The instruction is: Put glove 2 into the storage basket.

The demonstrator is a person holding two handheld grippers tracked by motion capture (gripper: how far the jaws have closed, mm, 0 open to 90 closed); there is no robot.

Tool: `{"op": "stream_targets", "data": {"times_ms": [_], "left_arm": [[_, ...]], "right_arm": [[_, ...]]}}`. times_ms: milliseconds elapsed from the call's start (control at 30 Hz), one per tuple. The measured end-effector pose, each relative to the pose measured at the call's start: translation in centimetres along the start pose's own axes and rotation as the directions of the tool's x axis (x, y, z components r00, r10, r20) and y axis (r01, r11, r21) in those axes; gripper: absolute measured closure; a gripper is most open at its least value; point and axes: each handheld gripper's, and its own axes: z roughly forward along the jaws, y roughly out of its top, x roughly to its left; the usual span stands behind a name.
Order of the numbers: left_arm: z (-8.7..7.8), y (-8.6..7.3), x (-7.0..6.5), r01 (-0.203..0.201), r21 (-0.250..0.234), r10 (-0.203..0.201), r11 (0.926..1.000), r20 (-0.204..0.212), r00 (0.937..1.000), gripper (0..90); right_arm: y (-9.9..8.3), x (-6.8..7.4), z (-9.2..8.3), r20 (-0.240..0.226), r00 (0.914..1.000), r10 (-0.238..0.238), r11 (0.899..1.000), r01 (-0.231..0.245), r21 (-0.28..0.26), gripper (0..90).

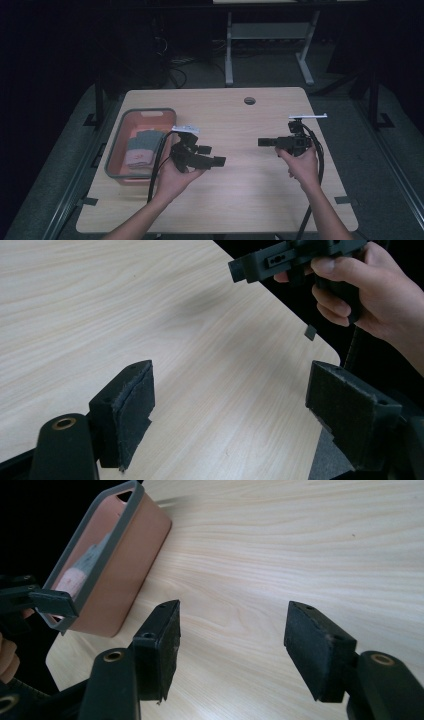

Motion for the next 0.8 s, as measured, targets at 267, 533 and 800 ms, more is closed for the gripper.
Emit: {"op": "stream_targets", "data": {"times_ms": [267, 533, 800], "left_arm": [[0.6, -0.7, -0.5, -0.021, 0.015, 0.021, 0.9997, -0.005, 0.9998, 19.7], [0.9, -1.5, -0.8, -0.030, 0.009, 0.030, 0.9995, -0.003, 0.9995, 19.8], [1.1, -2.7, -0.8, -0.029, 0.000, 0.029, 0.9996, -0.001, 0.9996, 19.8]], "right_arm": [[-0.8, -0.9, -0.4, -0.004, 1.0000, 0.005, 1.000, -0.005, -0.002, 37.4], [-1.8, -1.5, -0.6, -0.011, 0.9999, 0.008, 1.000, -0.008, 0.007, 36.9], [-2.9, -1.8, -0.7, -0.013, 0.9999, 0.006, 1.000, -0.006, 0.019, 36.4]]}}
